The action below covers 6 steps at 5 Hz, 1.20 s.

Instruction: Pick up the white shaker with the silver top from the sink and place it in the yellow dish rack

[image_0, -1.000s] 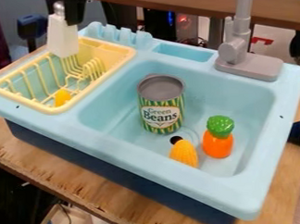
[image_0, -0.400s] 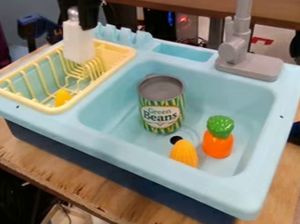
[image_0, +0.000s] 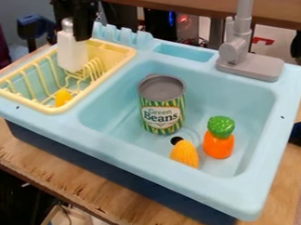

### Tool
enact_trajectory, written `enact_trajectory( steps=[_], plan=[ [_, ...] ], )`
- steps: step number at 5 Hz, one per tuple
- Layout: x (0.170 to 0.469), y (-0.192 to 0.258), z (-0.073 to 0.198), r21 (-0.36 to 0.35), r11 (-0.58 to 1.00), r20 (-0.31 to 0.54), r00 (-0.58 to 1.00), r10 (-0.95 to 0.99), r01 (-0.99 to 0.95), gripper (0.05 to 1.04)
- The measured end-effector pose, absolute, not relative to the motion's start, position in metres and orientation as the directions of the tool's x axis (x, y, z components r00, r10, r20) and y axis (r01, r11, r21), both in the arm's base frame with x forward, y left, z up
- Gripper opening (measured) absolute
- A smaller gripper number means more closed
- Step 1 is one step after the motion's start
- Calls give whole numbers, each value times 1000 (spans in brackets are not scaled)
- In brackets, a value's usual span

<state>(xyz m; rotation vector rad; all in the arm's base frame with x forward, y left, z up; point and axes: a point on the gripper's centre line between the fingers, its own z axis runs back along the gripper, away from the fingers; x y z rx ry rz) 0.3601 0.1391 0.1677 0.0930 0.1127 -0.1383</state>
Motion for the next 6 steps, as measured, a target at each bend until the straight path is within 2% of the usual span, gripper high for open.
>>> enact_trajectory(
  steps=[1,2,3,4,5,6],
  plan=[
    [364,140,161,77,984,-120,981,-149,159,674],
    [368,142,158,-9,988,-46,987,-152,152,955],
    [362,140,163,-61,990,5,992,-127,127,1009],
    [343,132,197,-35,993,58,992,-113,115,1003],
    [307,116,205,-11,994,-1,995,-105,105,1003],
    [276,73,216,2,981,-27,980,-196,196,1003]
  ],
)
